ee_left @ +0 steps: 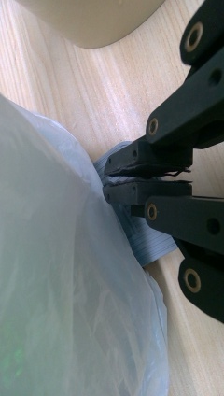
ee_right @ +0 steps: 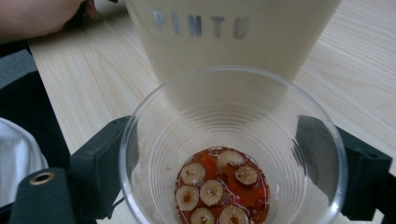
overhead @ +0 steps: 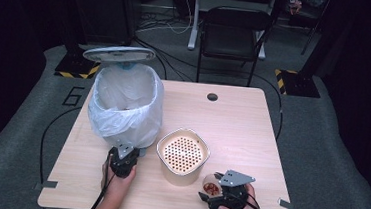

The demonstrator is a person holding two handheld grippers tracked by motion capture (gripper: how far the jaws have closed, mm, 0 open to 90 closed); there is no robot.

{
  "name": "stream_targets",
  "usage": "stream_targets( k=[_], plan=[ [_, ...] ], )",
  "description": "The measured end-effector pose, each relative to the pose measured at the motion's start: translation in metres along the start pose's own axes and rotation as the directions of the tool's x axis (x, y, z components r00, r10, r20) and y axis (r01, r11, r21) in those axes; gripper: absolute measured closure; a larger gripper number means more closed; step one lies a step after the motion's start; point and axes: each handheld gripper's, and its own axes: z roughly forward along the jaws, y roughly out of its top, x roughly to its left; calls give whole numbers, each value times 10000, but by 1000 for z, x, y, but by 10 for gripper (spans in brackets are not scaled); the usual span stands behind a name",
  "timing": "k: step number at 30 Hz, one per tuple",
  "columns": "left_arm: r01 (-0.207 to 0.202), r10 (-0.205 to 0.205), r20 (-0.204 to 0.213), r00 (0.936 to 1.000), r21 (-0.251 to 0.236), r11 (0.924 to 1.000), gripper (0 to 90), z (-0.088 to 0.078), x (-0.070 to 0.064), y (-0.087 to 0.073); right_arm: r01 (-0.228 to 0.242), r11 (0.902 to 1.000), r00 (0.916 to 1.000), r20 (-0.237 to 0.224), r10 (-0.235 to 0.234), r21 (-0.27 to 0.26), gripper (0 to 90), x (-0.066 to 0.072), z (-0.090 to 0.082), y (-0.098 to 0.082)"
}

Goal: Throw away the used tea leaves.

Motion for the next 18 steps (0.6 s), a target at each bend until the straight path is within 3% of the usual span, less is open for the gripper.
stream_targets(
  k=[7,18],
  plan=[
    [29,-29,-29,10000,-24,10000,849,0,0,0,58,10000,10000,46,-58,-40,240,-3,2,-3],
    [149,-149,16,9999,-47,9999,848,0,-1,0,310,9995,9995,65,-311,70,292,-3,2,-3]
  ],
)
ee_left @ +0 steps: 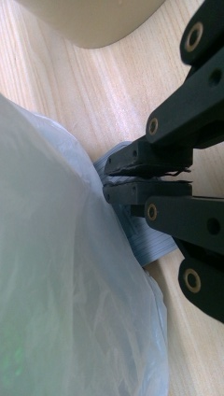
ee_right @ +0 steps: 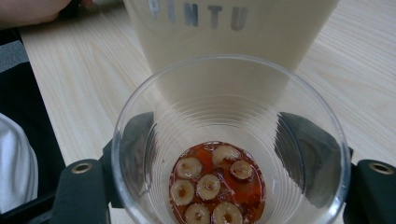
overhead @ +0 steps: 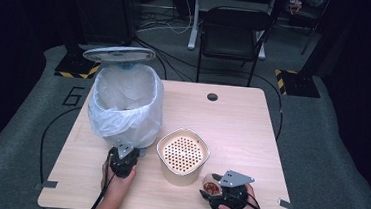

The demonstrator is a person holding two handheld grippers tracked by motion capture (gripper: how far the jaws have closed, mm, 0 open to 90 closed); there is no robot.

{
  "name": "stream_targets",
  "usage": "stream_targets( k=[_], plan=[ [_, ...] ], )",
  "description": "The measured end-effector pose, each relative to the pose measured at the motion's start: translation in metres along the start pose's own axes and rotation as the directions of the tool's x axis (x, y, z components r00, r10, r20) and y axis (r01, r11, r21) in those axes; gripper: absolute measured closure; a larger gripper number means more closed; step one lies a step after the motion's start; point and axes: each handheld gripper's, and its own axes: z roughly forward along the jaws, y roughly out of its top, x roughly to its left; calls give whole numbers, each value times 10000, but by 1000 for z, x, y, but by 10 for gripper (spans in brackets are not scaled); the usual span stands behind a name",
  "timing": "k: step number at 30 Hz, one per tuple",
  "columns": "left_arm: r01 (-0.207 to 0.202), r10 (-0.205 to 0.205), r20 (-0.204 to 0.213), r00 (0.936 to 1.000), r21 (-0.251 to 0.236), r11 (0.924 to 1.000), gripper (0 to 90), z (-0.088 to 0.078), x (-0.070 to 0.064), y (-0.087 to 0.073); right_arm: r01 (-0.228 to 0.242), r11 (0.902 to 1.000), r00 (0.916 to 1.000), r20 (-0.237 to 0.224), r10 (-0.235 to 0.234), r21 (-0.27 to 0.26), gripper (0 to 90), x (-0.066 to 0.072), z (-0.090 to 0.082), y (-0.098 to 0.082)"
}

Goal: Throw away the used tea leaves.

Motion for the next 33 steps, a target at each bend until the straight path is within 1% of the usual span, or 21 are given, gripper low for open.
stream_targets(
  k=[4,5,9,11,13,14,15,17,18,19,20,21,23,24,26,27,28,30,31,32,33],
  plan=[
    [-19,19,-62,10000,-62,10000,848,0,0,0,6,10000,10000,-12,-6,21,300,0,0,0],
    [-28,28,-11,10000,-1,10000,849,0,0,0,21,10000,10000,-15,-21,26,300,0,0,0],
    [-40,40,-21,10000,2,10000,849,0,0,0,4,10000,10000,-42,-4,28,304,-1,0,0],
    [-36,36,-29,10000,-15,10000,849,0,0,0,22,10000,10000,-74,-22,71,306,-3,-1,1],
    [-19,19,-17,10000,-5,10000,849,0,0,0,-65,9999,10000,5,65,79,309,-5,-2,3],
    [-34,34,-23,10000,-1,10000,849,0,0,0,-13,10000,10000,-7,13,98,309,-7,-3,3],
    [-35,36,-10,10000,10,10000,849,0,0,0,1,10000,10000,6,-1,77,310,-9,-4,5],
    [-46,46,-29,10000,1,10000,849,0,0,0,2,10000,9998,185,-3,58,312,-14,-7,7],
    [-33,33,-41,10000,-30,10000,849,0,0,0,-87,10000,9998,193,86,33,314,-16,-8,9],
    [-118,118,-28,9999,39,9999,849,0,1,0,-136,9999,9997,223,136,-5,315,-18,-8,10],
    [-20,19,-69,10000,-60,10000,849,0,0,0,-144,9999,9996,240,146,-54,316,-22,-10,12],
    [-117,117,-56,9999,12,9999,849,0,1,0,-130,9999,9996,260,132,-57,318,-25,-11,13],
    [-14,14,-15,10000,-11,10000,848,0,0,0,-58,10000,9994,333,58,1,318,-29,-13,16],
    [-19,19,-15,10000,-5,10000,849,0,0,0,36,10000,9992,409,-37,17,319,-34,-14,18],
    [-23,23,-10,10000,-1,10000,849,0,0,0,31,10000,9985,550,-32,9,320,-41,-17,22],
    [-11,11,-13,10000,-6,10000,849,0,0,0,-74,10000,9978,654,76,-20,320,-43,-17,24],
    [-14,14,-17,10000,-3,10000,849,0,0,0,12,10000,9970,775,-12,-5,320,-47,-19,26],
    [-12,12,-25,10000,-44,10000,849,0,0,0,18,10000,9953,964,-17,-4,321,-54,-22,31],
    [-15,15,-10,10000,8,10000,849,0,0,0,81,10000,9950,993,-83,30,321,-58,-23,34],
    [-18,18,-16,10000,-3,10000,849,0,0,0,-20,10000,9943,1066,24,-37,323,-61,-24,36],
    [-17,17,-15,10000,-4,10000,849,0,0,0,14,10000,9938,1112,-11,-25,324,-66,-26,40]
  ],
)
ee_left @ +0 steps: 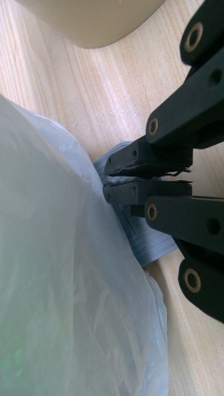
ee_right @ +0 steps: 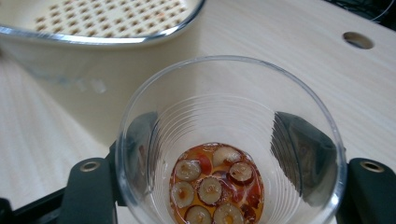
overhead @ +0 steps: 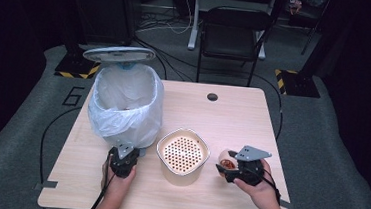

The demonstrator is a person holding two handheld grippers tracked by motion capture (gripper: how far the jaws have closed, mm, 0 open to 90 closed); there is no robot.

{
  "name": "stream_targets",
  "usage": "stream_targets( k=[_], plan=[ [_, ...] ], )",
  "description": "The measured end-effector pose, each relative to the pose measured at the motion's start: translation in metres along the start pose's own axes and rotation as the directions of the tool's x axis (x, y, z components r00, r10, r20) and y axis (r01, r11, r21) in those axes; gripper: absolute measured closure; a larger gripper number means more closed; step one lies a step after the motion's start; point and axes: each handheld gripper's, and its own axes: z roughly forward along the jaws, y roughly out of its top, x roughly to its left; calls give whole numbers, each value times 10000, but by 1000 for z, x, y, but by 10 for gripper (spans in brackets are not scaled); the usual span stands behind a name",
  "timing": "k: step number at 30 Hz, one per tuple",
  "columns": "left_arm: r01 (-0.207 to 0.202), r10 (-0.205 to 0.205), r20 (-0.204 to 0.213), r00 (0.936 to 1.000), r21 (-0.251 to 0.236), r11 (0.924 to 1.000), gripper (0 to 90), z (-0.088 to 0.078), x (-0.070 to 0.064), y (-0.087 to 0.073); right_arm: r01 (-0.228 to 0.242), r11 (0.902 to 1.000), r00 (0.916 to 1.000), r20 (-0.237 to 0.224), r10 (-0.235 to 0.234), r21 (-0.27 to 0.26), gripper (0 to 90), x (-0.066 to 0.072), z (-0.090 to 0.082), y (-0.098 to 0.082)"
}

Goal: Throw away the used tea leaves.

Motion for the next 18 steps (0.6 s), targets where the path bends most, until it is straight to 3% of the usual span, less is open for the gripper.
stream_targets(
  k=[6,18],
  plan=[
    [-22,22,-13,10000,-2,10000,849,0,0,0,59,9998,9998,195,-55,-166,327,-16,0,18],
    [-10,10,-7,10000,-16,10000,849,0,0,0,304,9992,9993,221,-298,-246,328,-31,14,54]
  ],
)
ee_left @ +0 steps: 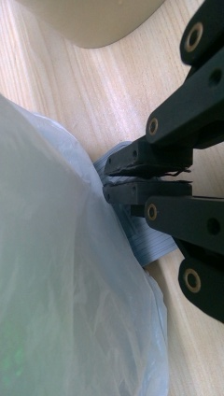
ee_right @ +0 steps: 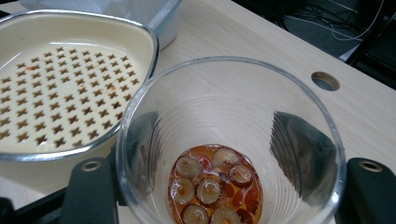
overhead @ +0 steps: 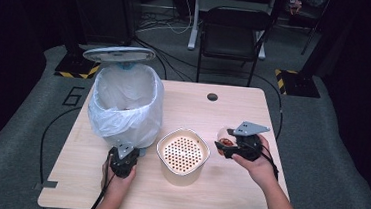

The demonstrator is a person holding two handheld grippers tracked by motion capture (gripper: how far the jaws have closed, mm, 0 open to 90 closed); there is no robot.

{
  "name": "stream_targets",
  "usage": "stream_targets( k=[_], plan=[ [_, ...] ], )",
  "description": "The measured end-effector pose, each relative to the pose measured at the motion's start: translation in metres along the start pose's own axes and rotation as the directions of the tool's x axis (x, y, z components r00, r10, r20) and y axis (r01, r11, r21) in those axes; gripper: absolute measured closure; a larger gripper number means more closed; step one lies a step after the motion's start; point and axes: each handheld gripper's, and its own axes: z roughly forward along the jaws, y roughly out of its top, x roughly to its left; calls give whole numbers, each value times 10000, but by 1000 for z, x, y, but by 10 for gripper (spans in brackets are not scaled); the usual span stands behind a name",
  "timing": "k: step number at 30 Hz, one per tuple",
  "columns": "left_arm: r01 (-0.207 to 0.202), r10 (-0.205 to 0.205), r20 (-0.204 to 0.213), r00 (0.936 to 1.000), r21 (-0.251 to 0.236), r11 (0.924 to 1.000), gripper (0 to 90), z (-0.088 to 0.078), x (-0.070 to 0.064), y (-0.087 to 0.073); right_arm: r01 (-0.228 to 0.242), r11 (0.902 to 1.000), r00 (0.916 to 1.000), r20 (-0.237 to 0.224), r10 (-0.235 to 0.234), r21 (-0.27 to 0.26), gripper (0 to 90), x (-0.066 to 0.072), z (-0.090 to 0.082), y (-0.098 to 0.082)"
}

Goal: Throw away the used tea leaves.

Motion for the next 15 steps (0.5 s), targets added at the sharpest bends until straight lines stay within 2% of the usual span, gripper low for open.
stream_targets(
  k=[6,12,15],
  plan=[
    [-16,15,-42,10000,-42,10000,849,0,0,0,131,9998,9996,233,-128,-116,329,-5,9,16],
    [-4,4,-33,10000,-42,10000,849,0,0,0,716,9973,9966,415,-708,-185,329,-5,21,32],
    [2,-2,-14,10000,-81,10000,849,0,0,0,766,9966,9965,362,-756,-291,329,-5,25,39]
  ],
)
